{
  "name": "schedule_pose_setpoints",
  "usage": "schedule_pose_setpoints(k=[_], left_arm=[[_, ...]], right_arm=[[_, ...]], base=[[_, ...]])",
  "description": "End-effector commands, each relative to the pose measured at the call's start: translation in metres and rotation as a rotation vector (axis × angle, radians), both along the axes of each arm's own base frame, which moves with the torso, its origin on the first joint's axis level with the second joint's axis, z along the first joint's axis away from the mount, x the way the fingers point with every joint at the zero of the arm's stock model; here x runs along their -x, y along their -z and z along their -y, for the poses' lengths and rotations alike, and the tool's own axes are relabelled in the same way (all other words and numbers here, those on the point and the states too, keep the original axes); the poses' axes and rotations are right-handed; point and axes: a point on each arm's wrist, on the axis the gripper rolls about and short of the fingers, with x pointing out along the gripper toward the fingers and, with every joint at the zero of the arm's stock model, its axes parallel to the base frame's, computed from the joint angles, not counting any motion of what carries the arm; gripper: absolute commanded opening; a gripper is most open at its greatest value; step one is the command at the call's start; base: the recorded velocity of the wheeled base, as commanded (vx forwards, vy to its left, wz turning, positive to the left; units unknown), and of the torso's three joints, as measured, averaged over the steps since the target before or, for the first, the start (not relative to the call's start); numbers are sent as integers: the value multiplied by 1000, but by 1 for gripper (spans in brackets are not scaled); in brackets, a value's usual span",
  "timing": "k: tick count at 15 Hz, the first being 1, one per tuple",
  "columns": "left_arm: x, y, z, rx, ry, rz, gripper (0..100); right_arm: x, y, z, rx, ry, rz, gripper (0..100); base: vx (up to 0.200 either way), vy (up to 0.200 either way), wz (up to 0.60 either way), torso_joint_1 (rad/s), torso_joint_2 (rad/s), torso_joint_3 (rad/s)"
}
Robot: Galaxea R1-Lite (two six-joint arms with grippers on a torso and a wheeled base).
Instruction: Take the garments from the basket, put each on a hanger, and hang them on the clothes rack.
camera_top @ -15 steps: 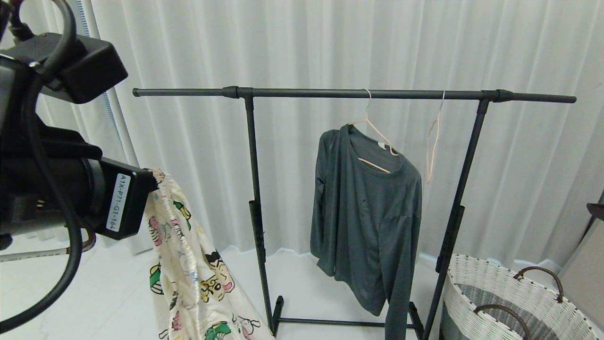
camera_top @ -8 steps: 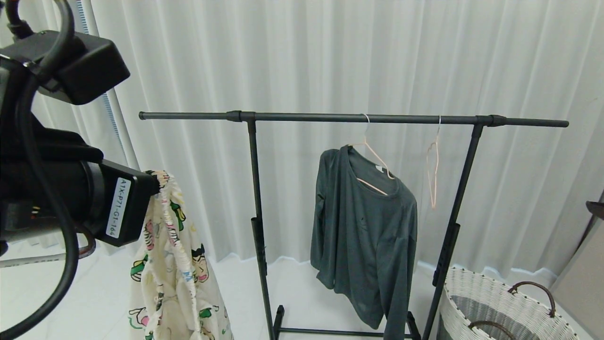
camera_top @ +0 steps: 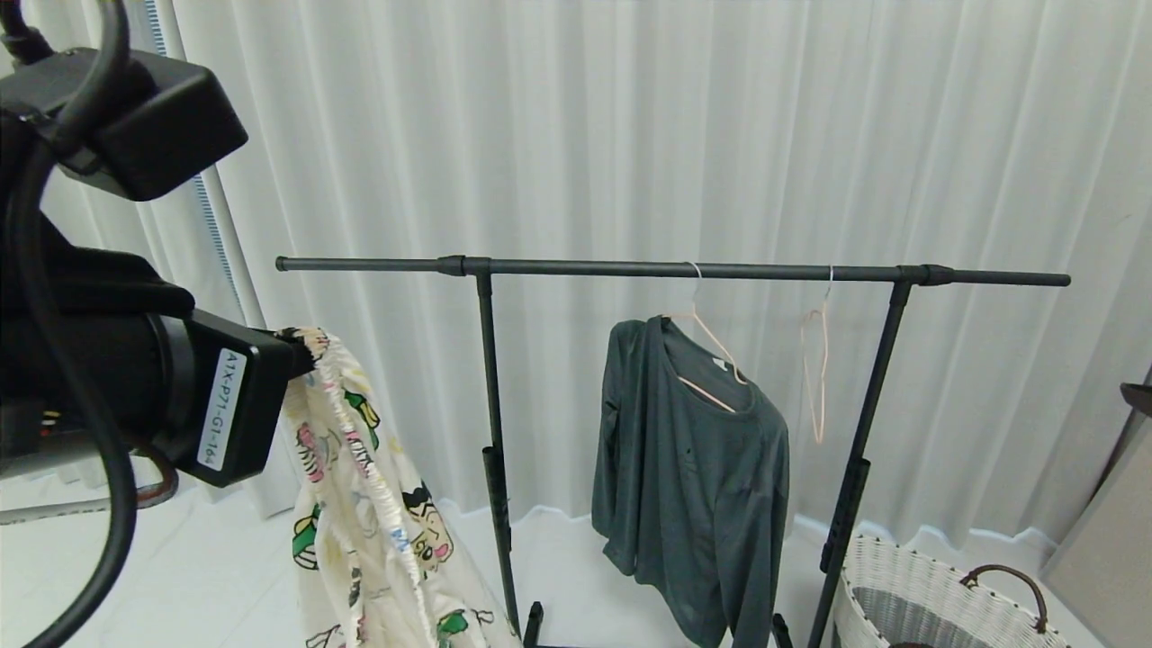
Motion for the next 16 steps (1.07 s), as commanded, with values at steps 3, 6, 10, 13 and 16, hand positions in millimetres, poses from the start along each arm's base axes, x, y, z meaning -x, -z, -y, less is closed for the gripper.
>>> schedule_pose_setpoints(k=[3,6,10,13,16], left_arm=[[3,0,3,1,26,1,0],[3,0,3,0,26,0,0],[4,0,3,2,25,1,0],[5,-1,1,8,24,4,0],[6,-1,0,10,24,6,0]], right_arm=[[-1,8,-1,11,1,-27,100],[-4,16,-1,8,3,-35,100],[-17,41,-8,-12,-9,-19,100],[-35,61,-17,-69,-4,-51,100],[-62,82,-29,-199,98,-123,100]], base=[[200,0,0,38,-59,-33],[200,0,0,10,-9,-4],[200,0,0,2,1,1],[200,0,0,1,4,4],[200,0,0,1,-1,4]])
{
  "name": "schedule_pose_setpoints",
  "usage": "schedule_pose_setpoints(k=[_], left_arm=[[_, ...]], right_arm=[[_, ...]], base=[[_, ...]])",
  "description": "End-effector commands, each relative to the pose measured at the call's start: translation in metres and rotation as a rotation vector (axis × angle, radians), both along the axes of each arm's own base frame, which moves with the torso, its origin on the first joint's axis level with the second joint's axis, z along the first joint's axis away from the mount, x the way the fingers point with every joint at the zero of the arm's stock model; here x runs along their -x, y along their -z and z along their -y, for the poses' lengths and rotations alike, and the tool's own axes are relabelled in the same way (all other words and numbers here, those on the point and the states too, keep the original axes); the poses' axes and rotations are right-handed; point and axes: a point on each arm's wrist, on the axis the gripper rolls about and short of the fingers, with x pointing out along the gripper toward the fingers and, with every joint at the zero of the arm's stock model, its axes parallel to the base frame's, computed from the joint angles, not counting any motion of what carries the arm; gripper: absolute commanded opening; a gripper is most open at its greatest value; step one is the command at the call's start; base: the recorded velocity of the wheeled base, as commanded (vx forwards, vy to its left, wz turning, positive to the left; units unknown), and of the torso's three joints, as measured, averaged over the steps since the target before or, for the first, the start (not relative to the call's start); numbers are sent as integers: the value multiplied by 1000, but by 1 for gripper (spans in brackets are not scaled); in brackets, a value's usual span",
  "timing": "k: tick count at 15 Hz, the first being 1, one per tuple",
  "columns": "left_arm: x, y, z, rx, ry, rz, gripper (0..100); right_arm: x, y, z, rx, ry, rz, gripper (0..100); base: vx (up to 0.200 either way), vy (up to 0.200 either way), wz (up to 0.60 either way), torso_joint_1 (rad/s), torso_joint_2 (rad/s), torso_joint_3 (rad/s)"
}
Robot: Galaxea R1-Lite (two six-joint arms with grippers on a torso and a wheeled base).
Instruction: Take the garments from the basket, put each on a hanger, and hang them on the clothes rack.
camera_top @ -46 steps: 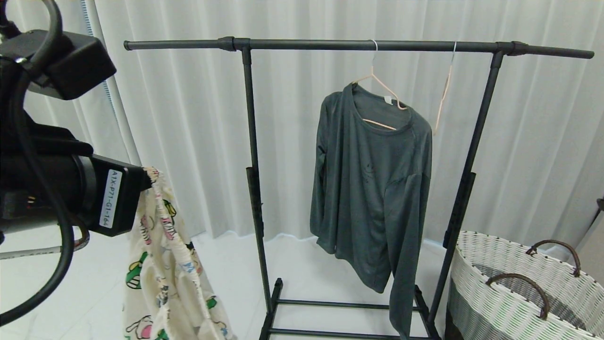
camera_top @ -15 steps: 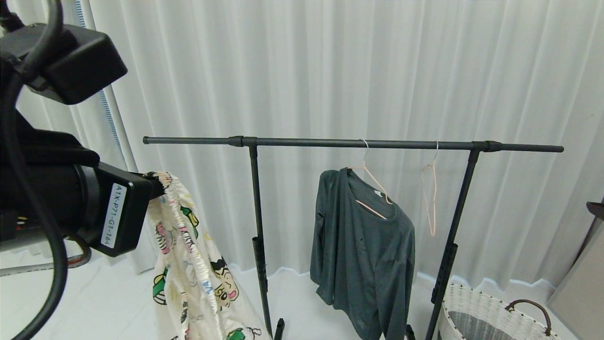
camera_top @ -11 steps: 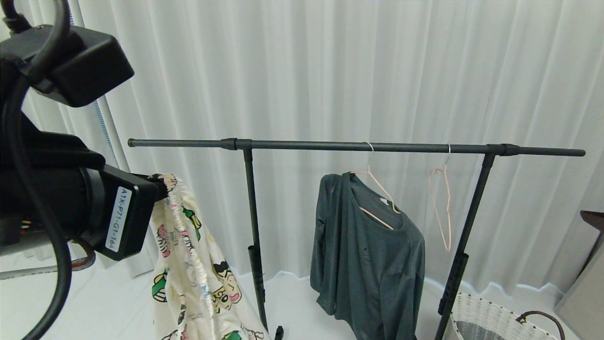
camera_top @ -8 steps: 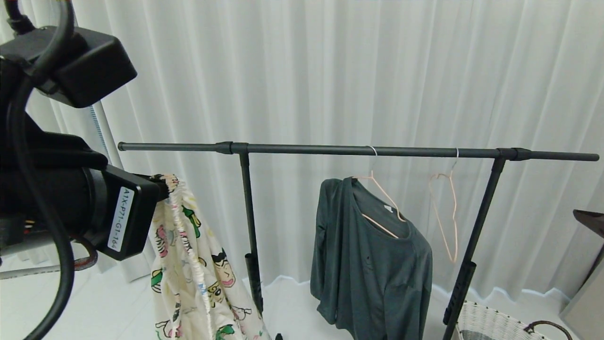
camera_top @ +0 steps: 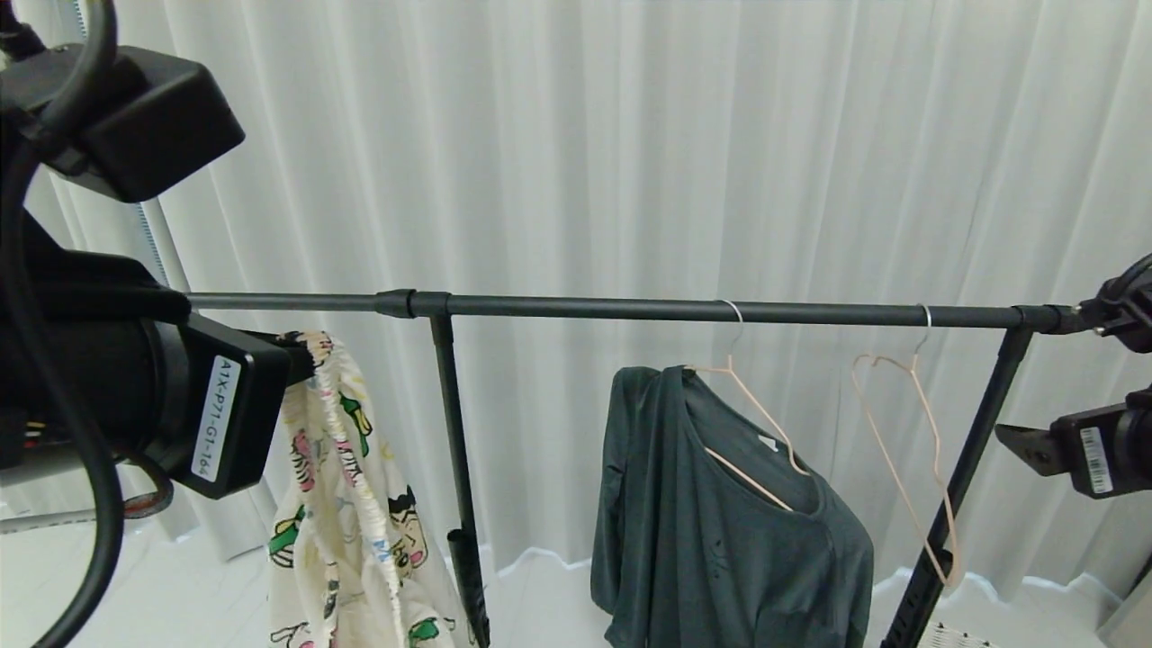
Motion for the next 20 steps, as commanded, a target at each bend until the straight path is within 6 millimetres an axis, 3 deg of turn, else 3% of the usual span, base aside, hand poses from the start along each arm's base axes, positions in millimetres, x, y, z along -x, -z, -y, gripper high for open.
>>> schedule_pose_setpoints(k=[1,4,9,15,16,20], left_arm=[[1,-1,-1,3,-1,3,0],[1,-1,-2,6,-1,4,0],[1,-1,-2,10,-4,4,0],[0,2,0,23,-6,13,0],[0,3,0,24,-5,15,0],[1,3,-1,26,-5,17,0]], right_arm=[[-28,28,-13,-61,75,-105,100],[-53,54,-25,-177,204,-172,100],[-71,83,-33,-248,318,-236,100],[-80,88,-27,-284,358,-234,100],[-80,88,-25,-290,363,-238,0],[-80,89,-23,-295,364,-250,0]], base=[[200,0,0,2,7,-2],[0,0,0,0,0,0],[0,0,0,0,0,0],[0,0,0,0,0,0],[0,0,0,0,0,0],[0,0,0,0,0,0]])
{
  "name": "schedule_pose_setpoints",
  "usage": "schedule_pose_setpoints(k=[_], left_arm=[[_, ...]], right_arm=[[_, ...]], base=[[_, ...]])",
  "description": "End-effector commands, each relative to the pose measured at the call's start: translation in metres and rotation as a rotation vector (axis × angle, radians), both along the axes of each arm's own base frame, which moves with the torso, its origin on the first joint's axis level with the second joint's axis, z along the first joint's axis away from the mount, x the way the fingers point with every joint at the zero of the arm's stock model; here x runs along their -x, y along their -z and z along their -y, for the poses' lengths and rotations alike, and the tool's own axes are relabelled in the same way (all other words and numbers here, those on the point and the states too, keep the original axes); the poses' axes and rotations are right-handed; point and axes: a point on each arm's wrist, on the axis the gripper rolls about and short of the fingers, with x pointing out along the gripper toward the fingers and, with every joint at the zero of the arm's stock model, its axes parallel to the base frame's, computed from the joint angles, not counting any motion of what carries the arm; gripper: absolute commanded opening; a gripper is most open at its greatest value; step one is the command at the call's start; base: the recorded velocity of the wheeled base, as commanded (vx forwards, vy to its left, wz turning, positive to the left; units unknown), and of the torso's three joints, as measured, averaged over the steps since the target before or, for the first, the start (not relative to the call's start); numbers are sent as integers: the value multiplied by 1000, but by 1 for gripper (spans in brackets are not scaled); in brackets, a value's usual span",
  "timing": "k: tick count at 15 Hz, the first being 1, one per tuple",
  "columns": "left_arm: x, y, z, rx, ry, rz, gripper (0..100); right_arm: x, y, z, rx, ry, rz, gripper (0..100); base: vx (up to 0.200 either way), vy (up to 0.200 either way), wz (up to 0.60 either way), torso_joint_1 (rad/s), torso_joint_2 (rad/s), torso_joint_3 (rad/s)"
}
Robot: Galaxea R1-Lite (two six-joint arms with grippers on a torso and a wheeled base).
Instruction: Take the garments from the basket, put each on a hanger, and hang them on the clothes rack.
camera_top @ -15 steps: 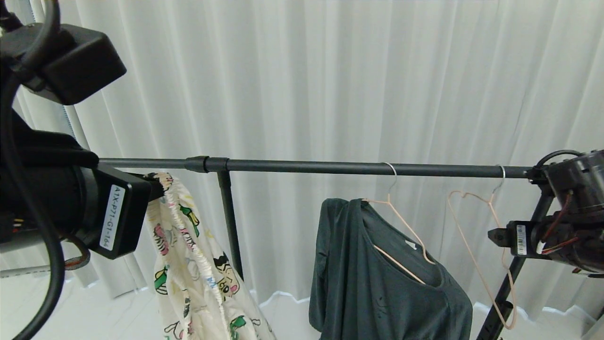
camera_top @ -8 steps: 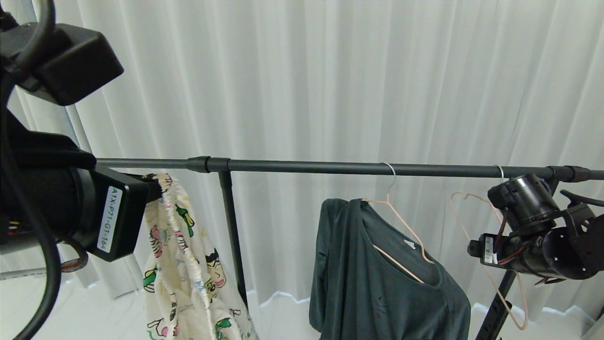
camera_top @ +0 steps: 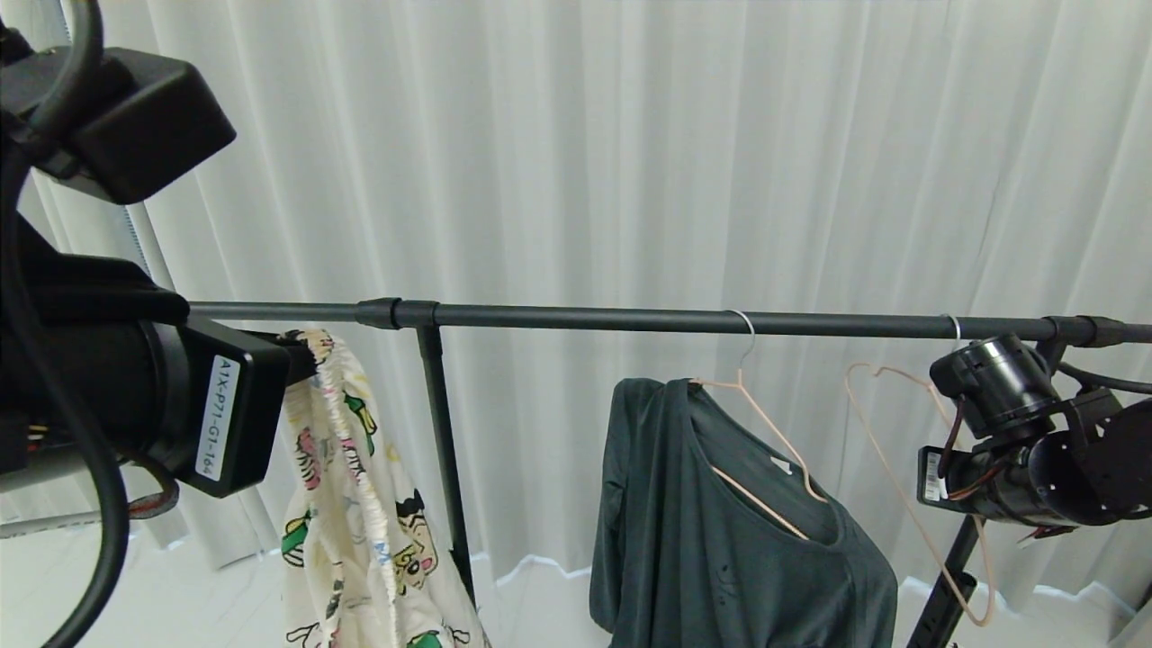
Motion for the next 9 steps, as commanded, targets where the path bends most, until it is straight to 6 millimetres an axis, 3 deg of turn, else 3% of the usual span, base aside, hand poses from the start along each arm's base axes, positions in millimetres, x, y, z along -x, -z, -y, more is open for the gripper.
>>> schedule_pose_setpoints(k=[1,4,9], left_arm=[[1,-1,-2,4,0,3,0],[4,-3,-5,13,-2,11,0],[4,-4,-5,16,-2,13,0]], right_arm=[[0,-1,0,-1,-1,2,0],[3,-5,1,-7,-1,16,0],[19,-32,7,-11,-61,100,0]], base=[[0,0,0,0,0,0],[0,0,0,0,0,0],[0,0,0,0,0,0]])
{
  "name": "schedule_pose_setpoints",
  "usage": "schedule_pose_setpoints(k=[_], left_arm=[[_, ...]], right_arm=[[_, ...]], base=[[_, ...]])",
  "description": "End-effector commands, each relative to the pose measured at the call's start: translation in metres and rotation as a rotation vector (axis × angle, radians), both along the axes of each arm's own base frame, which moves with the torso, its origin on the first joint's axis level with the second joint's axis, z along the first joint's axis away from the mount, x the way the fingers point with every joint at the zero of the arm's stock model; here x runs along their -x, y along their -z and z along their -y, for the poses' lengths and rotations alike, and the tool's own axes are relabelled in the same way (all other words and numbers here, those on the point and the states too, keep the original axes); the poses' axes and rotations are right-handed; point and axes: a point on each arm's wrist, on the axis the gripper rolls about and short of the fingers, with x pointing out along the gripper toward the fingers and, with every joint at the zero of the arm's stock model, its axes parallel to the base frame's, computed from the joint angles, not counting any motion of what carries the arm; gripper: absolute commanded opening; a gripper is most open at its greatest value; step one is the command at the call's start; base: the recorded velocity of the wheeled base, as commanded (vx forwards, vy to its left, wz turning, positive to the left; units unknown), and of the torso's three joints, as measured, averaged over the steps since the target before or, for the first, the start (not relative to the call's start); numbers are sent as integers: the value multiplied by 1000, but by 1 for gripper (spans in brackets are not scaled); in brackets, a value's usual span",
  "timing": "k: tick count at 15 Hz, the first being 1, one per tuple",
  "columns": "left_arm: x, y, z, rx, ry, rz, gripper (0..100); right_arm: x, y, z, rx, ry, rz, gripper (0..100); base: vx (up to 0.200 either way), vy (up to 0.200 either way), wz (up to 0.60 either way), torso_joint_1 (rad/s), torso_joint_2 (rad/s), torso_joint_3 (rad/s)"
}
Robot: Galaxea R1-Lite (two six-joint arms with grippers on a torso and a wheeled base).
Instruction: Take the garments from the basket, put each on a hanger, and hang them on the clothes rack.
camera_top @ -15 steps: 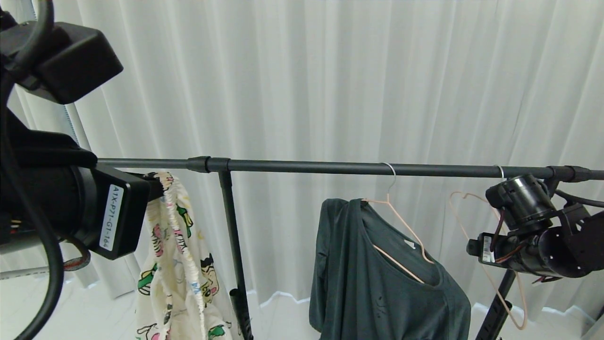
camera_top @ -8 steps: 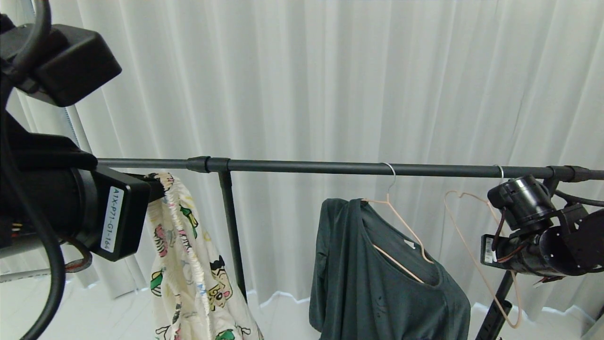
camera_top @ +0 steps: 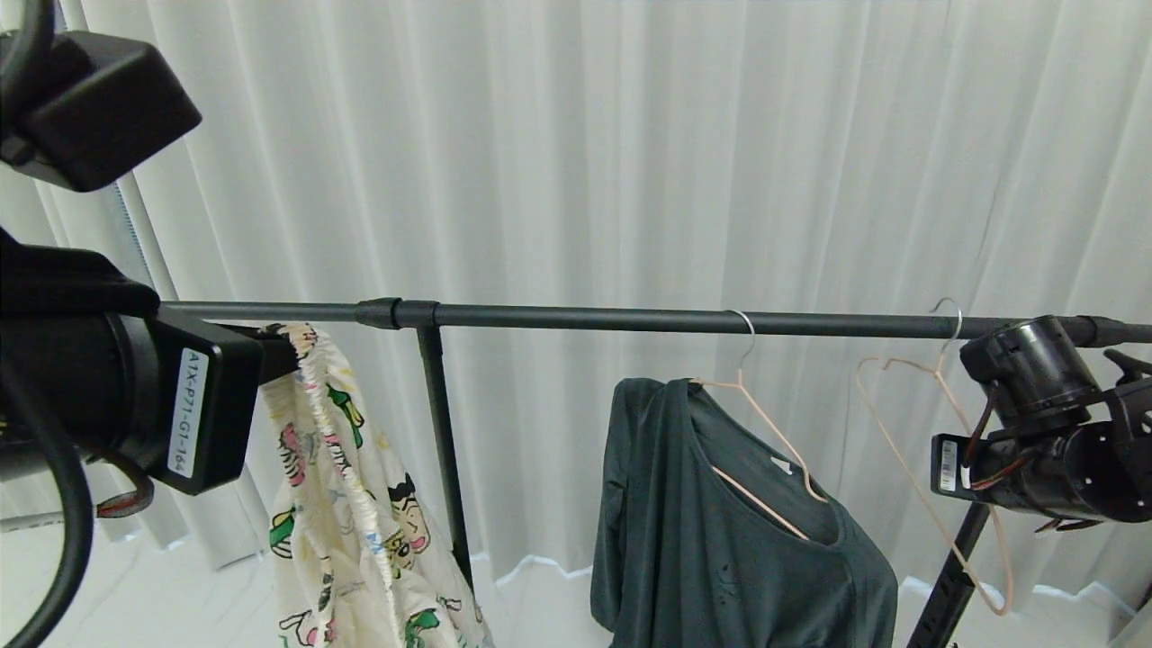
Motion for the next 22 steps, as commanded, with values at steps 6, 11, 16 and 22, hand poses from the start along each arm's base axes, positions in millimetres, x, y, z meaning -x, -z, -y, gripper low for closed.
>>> schedule_pose_setpoints(k=[6,11,16,22], left_arm=[[5,-2,-6,15,0,12,0],[9,-1,-10,17,0,14,0],[9,0,-11,16,0,13,0],[9,0,-11,15,0,12,0]], right_arm=[[23,-38,8,4,-116,156,0],[48,-50,17,29,-233,201,0],[78,-65,27,18,-353,280,0],[114,-69,45,-4,-465,362,0]], base=[[0,0,0,0,0,0],[0,0,0,0,0,0],[0,0,0,0,0,0],[-133,0,0,5,3,0]])
